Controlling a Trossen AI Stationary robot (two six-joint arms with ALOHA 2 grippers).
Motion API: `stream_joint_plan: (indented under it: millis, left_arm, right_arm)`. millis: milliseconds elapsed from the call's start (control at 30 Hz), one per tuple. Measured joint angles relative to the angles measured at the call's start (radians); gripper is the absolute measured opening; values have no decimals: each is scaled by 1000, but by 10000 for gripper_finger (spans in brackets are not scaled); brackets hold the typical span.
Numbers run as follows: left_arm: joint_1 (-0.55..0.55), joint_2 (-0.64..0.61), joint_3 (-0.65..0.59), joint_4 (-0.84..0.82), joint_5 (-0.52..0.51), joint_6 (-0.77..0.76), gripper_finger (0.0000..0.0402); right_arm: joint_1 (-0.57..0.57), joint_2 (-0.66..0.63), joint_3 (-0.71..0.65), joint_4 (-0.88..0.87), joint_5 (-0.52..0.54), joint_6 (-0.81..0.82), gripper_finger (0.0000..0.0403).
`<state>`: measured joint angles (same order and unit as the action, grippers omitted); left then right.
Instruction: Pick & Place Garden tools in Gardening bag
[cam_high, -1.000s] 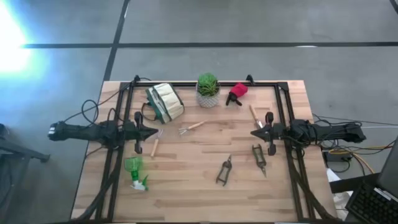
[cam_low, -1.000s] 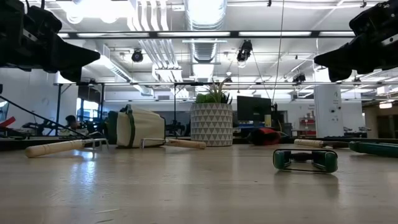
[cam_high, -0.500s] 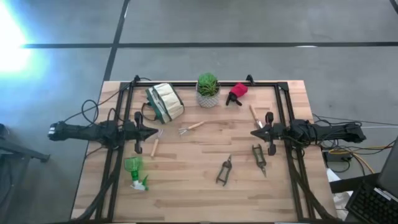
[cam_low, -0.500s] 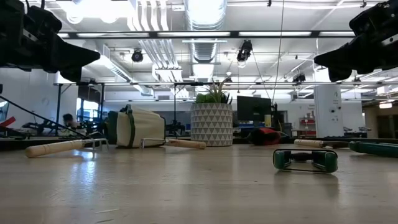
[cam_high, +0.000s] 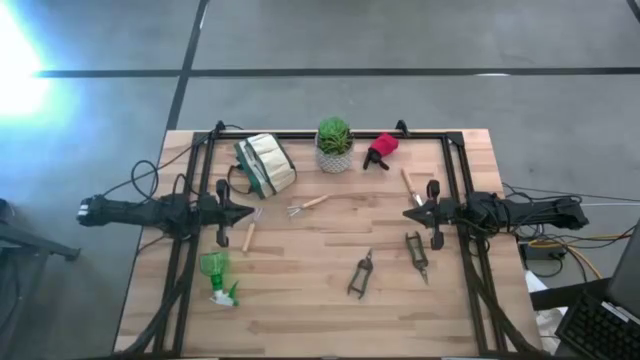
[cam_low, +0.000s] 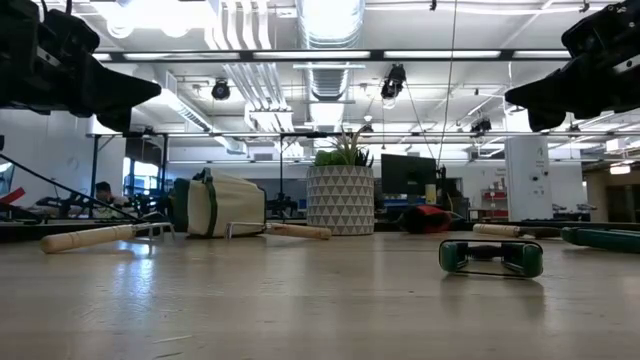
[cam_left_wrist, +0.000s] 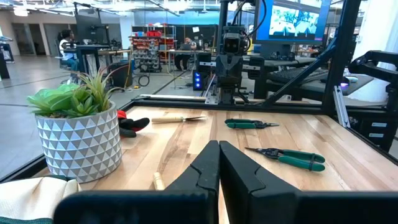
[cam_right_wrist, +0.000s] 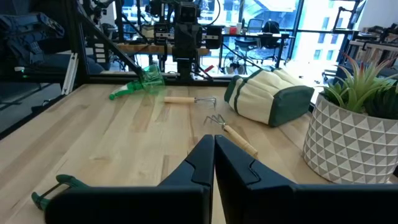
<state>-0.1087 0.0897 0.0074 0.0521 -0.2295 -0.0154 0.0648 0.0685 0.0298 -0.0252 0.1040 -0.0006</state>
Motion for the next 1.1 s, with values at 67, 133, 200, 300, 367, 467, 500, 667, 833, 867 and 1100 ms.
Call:
stream_joint_plan:
  millis: [67, 133, 200, 300, 367, 467, 500, 667, 833, 867, 1100]
  left_arm:
    - [0, 0, 0, 0, 0, 0, 12]
    - [0, 0, 0, 0, 0, 0, 12]
    - [0, 0, 0, 0, 0, 0, 12]
    - [0, 0, 0, 0, 0, 0, 12]
    - [0, 0, 0, 0, 0, 0, 12]
    - [0, 0, 0, 0, 0, 0, 12]
    - [0, 0, 0, 0, 0, 0, 12]
    - [0, 0, 0, 0, 0, 0, 12]
    - [0, 0, 0, 10, 0, -14, 12]
    - [0, 0, 0, 30, 3, -27, 12]
    - [-1, 2, 0, 56, 42, -209, 12]
  right_arm:
    - [0, 0, 0, 0, 0, 0, 8]
    - [0, 0, 0, 0, 0, 0, 8]
    - [0, 0, 0, 0, 0, 0, 8]
    - [0, 0, 0, 0, 0, 0, 8]
    - [0, 0, 0, 0, 0, 0, 8]
    - [0, 0, 0, 0, 0, 0, 8]
    - [0, 0, 0, 0, 0, 0, 8]
    - [0, 0, 0, 0, 0, 0, 8]
    - [0, 0, 0, 0, 0, 0, 8]
    - [0, 0, 0, 0, 0, 0, 8]
    - [0, 0, 0, 0, 0, 0, 8]
